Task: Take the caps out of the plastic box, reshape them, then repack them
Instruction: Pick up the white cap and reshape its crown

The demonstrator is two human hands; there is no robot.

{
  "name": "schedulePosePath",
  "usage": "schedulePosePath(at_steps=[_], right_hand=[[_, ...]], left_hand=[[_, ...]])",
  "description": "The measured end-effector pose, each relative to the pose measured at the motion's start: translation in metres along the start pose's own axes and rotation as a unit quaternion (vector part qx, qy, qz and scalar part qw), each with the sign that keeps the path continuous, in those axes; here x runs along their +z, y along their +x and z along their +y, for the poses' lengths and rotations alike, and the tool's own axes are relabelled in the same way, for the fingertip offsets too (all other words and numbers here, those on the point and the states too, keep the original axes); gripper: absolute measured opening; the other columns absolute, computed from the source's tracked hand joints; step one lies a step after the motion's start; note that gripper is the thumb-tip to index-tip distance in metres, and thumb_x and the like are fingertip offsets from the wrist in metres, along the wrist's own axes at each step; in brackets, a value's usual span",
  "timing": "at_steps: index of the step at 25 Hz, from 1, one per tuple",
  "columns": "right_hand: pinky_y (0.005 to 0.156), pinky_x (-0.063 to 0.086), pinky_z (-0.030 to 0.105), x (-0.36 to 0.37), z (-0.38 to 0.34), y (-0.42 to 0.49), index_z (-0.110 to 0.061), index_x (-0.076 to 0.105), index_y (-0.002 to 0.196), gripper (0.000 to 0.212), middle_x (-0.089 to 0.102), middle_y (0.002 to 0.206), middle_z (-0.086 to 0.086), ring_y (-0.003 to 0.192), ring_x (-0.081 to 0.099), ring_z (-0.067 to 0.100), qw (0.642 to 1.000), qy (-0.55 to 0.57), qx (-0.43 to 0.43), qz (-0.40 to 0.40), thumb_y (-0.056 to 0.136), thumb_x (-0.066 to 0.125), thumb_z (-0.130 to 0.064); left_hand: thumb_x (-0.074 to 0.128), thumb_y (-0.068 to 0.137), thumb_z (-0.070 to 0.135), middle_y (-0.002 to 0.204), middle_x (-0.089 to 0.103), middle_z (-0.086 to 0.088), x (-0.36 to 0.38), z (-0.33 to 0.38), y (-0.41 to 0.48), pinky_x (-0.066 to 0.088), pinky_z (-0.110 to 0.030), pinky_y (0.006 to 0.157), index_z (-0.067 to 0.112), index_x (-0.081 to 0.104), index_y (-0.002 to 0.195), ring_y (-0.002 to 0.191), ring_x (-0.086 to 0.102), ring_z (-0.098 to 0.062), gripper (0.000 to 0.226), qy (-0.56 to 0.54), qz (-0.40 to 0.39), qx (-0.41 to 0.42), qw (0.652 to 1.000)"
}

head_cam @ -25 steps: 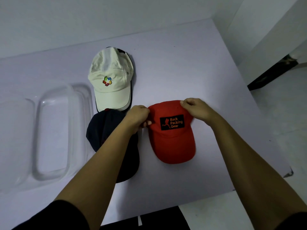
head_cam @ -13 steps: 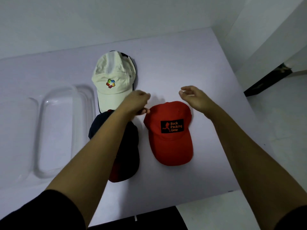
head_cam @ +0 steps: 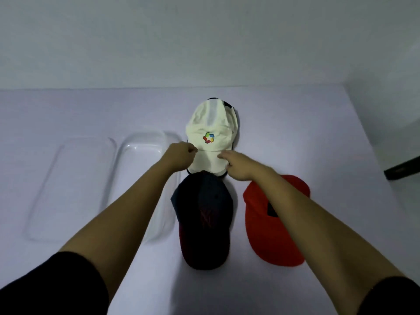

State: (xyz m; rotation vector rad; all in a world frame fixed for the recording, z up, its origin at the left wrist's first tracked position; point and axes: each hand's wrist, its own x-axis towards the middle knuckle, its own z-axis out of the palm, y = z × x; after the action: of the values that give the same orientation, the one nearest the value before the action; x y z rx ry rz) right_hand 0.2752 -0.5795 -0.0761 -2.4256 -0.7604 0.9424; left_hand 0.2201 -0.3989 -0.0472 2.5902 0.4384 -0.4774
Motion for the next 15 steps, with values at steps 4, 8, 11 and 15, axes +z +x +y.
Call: schedulePosePath(at_steps=[4,8,11,15], right_hand=[[0.117,0.021,0.032,0.01,0.004,0.028,-0.02,0.008,0.151,0.083,-0.001,0.161,0.005,0.147,0.012,0.023,1.0,-0.015,0.019,-0.002,0.084,0.051,0.003],[0.11,0.032,0.037,0.014,0.008,0.053,-0.015,0.009,0.15,0.093,0.011,0.158,0.012,0.142,0.024,0.029,0.992,-0.085,0.03,0.088,0.078,0.068,-0.009],[0.109,0.031,0.043,0.023,0.006,0.071,-0.008,0.013,0.148,0.09,0.019,0.153,0.023,0.137,0.029,0.038,0.967,-0.152,0.04,0.199,0.078,0.07,-0.021],[0.113,0.026,0.041,0.03,-0.007,0.071,-0.009,-0.007,0.149,0.072,-0.003,0.157,0.025,0.146,0.007,0.037,0.972,-0.12,0.058,0.196,0.095,0.04,-0.008]], left_hand=[[0.035,0.094,0.006,0.14,0.049,-0.016,0.013,-0.016,0.027,0.037,-0.032,0.098,0.011,0.043,0.139,0.126,0.046,-0.032,0.046,-0.026,-0.025,0.027,0.999],[0.045,0.086,-0.002,0.139,0.048,-0.017,0.009,-0.016,0.053,0.039,-0.035,0.098,0.006,0.041,0.138,0.123,0.048,-0.032,0.053,-0.026,-0.006,0.073,0.997],[0.057,0.079,0.003,0.138,0.042,-0.016,0.013,-0.015,0.062,0.043,-0.038,0.095,0.006,0.04,0.135,0.12,0.046,-0.032,0.059,-0.009,-0.02,0.095,0.995],[0.062,0.078,0.005,0.154,0.009,-0.018,0.021,-0.015,0.056,0.035,-0.044,0.107,0.012,0.014,0.146,0.137,0.021,-0.039,0.084,0.006,-0.037,0.102,0.994]])
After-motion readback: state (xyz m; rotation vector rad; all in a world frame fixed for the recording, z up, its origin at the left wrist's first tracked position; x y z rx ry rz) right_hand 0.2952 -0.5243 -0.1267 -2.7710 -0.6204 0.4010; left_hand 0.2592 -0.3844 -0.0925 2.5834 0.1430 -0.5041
